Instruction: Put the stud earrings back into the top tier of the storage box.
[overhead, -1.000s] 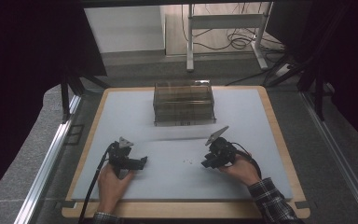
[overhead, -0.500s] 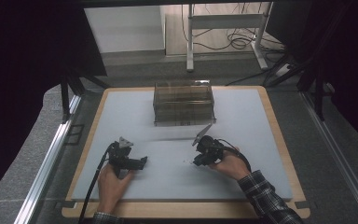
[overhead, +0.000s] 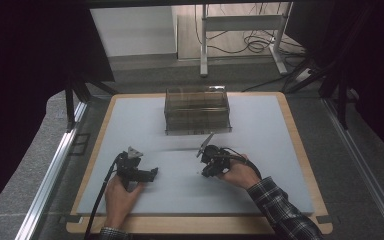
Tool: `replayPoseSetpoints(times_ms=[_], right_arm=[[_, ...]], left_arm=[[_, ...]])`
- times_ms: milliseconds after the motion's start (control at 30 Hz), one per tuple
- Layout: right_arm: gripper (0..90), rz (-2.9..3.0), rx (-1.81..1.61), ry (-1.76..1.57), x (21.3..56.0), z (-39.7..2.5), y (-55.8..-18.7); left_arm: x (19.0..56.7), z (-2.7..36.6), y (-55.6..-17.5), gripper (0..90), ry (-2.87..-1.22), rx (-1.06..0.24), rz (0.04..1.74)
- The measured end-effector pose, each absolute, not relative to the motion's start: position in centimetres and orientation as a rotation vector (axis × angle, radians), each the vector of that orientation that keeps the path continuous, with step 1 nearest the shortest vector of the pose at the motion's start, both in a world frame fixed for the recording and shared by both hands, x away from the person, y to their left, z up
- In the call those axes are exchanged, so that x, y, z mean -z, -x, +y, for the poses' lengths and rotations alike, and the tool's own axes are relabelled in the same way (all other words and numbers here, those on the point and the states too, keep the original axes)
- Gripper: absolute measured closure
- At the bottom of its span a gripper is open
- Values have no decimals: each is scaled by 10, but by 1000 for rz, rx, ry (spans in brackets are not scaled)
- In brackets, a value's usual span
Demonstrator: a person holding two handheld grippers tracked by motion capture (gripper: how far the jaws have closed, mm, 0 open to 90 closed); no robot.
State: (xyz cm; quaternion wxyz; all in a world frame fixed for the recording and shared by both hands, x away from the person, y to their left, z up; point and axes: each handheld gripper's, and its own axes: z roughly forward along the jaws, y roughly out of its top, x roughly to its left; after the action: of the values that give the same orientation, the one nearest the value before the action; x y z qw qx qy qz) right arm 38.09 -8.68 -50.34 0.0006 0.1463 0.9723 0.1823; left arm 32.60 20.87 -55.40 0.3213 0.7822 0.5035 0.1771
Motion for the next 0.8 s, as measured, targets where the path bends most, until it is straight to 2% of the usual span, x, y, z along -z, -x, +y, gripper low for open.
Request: replayPoseSetpoints(times_ms=[133, 267, 800], right_arm=[[792, 3053, -552, -446, 503, -82, -381], [841, 3043, -468, -406, 502, -74, -380], [850, 3077, -453, -412, 493, -72, -387]], left_arm=[[554, 209, -326, 0, -2057, -467, 1320], [554, 209, -326, 0, -2056, -467, 1321], [554, 209, -326, 0, -2054, -467, 1322]])
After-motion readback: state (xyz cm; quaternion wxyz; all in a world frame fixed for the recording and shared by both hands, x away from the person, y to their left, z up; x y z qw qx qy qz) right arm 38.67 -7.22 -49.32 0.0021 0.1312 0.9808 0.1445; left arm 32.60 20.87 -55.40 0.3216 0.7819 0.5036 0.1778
